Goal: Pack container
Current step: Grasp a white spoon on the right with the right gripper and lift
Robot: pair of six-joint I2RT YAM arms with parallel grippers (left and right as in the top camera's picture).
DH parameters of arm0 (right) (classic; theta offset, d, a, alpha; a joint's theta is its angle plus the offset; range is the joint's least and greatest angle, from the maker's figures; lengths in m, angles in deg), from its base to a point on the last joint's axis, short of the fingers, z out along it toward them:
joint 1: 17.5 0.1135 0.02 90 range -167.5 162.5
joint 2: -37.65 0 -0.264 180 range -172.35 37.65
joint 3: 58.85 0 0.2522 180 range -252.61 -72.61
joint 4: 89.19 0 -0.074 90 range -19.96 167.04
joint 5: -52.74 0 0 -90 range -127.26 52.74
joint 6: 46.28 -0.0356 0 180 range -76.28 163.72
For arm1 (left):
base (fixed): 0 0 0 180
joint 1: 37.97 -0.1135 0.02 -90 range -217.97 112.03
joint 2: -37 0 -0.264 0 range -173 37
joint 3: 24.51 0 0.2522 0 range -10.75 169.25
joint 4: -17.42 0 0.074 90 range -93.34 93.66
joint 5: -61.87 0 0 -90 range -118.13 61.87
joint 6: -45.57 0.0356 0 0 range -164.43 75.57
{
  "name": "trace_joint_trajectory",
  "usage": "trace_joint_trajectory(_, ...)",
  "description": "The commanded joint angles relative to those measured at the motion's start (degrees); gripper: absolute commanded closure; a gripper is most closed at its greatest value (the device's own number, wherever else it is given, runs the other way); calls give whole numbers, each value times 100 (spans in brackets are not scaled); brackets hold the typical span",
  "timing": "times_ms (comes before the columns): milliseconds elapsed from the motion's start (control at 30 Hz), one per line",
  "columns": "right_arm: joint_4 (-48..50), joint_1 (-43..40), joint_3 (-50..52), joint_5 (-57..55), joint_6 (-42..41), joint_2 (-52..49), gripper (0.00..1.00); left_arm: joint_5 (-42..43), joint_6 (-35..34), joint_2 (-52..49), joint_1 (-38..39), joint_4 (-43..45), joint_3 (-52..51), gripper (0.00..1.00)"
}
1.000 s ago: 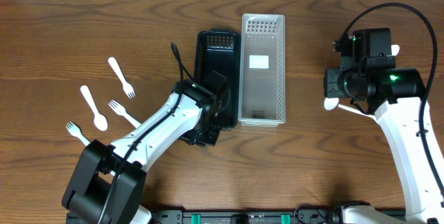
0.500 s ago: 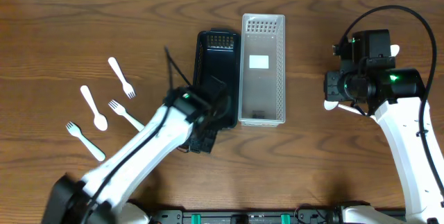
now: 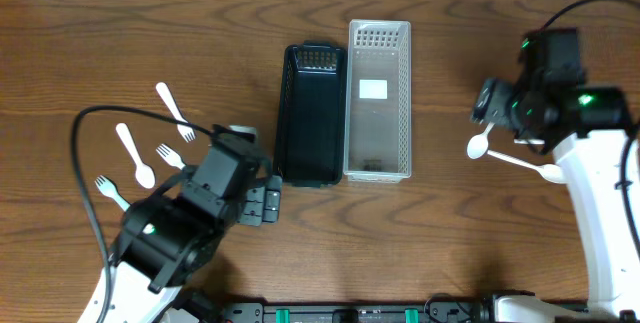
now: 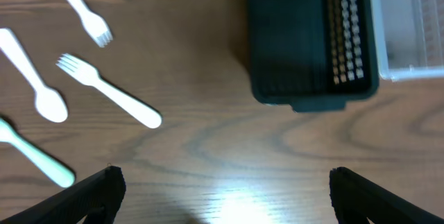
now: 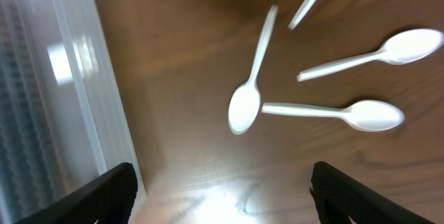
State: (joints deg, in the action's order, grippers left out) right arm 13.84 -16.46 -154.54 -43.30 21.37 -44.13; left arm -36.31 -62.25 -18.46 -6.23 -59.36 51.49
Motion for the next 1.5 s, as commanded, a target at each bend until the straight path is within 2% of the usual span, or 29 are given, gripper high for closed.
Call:
trace_joint_trajectory(0,-216,-391,-927,-122,-334,-498,17,-192,-9,151,-308,-13,37,1)
trace_joint_trajectory(167,-651,-621,-1617,-98,-337,-1508,12,-190,-4,160,-723,-2,39,2)
trace_joint_trajectory(633,-876,-640,-1615,382,-332,-3689,13,459,-7,149,-1880,50,79,2)
trace_joint_trajectory(1133,-595,-664,-1591,463,-332,-4859,15,476,13,-28,-1926,52,79,2)
trace_joint_trajectory(1267,-577,-682,-1576,468,-282,-4994,26,474,13,-28,-1926,55,79,2)
trace_joint_trajectory(1467,-577,-682,-1574,496,-284,-5106,64,474,13,-28,-1926,52,79,2)
